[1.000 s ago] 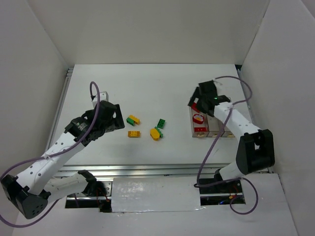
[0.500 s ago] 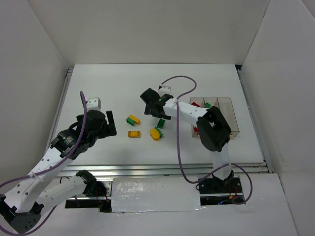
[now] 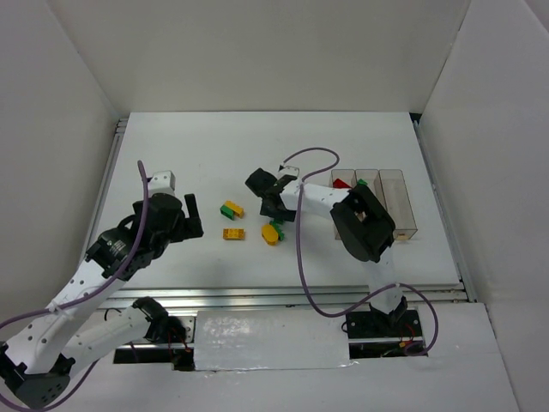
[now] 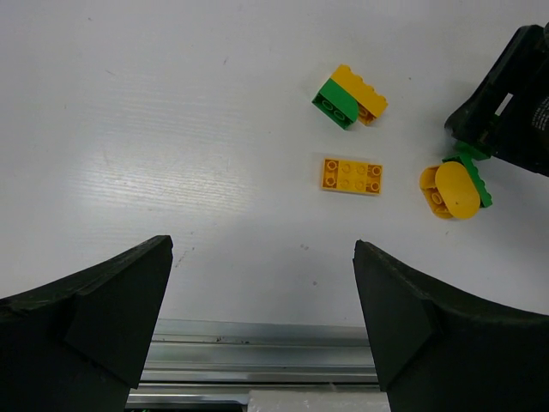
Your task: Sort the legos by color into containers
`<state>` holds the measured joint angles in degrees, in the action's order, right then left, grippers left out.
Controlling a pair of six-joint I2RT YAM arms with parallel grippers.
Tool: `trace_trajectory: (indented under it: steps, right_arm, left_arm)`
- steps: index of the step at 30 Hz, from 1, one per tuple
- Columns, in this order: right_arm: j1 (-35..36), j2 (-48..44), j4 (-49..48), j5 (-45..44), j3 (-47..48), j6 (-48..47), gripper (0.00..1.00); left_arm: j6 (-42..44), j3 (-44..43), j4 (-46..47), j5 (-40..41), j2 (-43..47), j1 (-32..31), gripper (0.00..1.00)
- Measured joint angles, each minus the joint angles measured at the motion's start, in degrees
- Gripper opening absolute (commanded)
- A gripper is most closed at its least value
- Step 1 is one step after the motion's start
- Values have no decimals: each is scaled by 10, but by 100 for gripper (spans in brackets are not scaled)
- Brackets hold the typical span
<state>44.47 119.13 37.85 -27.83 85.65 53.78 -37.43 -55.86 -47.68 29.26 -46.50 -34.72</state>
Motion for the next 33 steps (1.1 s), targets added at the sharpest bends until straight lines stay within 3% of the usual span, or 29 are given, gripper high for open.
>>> trace_trajectory:
  steps: [3, 6, 7, 10, 16, 24, 28, 32, 33]
  right_arm:
    - [-1, -7, -16, 1, -16, 4, 44]
    - [-6, -13, -19, 0, -25, 6, 34]
    - [-9, -13, -20, 2, -25, 6, 20]
    - [-16, -13, -21, 5, -23, 1, 0]
    - [-96, -37, -24, 11, -19, -55, 0]
    - [-324, -236, -36, 49, -66, -170, 0]
    - [-376, -289, -43, 66, -111, -199, 4]
    - [-390, -291, -44, 86, -169, -209, 21]
    - [-391, -290, -43, 91, -181, -211, 38]
  left_arm:
    - [0, 0, 2, 0, 6, 0, 99]
    - [2, 0, 2, -2, 7, 0, 100]
    - [2, 0, 2, -4, 7, 0, 99]
    - [9, 0, 2, -7, 4, 0, 99]
    - [12, 0, 6, -10, 3, -1, 100]
    - [14, 5, 13, -18, 5, -7, 100]
    - [15, 7, 15, -23, 5, -7, 99]
    - [15, 8, 15, -25, 3, -8, 100]
    - [15, 8, 15, -25, 1, -8, 100]
